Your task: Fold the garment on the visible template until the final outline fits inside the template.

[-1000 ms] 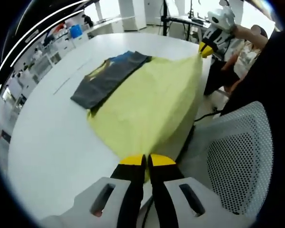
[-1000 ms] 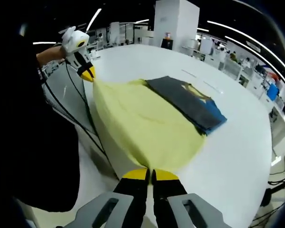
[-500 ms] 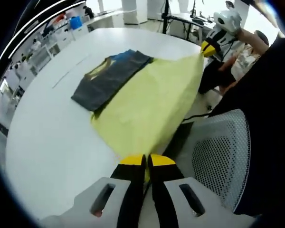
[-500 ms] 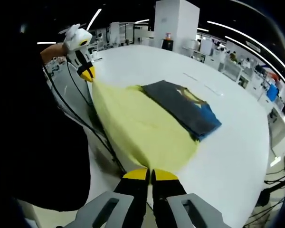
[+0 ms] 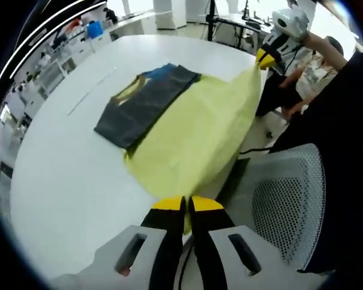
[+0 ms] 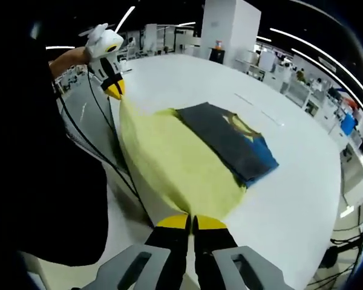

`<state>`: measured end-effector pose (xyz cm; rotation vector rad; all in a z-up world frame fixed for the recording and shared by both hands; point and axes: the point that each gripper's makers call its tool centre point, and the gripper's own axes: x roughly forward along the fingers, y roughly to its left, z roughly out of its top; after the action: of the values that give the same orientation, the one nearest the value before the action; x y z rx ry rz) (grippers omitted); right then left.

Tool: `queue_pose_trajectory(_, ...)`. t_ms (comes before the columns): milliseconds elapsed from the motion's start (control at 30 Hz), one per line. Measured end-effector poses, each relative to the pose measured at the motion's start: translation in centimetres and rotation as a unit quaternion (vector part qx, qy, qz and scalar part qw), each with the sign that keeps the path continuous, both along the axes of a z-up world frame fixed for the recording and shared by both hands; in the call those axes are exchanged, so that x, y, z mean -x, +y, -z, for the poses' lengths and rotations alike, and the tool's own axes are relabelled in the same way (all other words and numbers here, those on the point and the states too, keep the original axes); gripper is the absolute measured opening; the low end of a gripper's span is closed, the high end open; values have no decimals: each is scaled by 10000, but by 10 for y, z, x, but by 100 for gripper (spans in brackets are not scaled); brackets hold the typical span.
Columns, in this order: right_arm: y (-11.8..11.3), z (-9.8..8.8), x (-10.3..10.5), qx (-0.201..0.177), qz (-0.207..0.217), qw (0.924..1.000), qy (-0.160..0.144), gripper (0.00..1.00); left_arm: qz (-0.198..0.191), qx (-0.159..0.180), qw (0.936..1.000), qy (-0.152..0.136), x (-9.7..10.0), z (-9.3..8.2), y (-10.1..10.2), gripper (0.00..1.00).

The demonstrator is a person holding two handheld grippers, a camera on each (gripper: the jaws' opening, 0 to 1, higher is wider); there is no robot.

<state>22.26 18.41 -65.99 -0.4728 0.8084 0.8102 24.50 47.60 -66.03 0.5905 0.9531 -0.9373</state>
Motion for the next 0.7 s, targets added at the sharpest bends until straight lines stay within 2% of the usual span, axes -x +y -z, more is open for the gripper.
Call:
queue_pose_trajectory(433,-4,1,-38,188,-4,9998,-106,0,60,17,10000,-30,-32,-6,-4,1)
queue_pose_trajectory(700,-6,-9,-65,318,-14,9991,-285,0,3,67,9994,-343,-63,-19,-5,1)
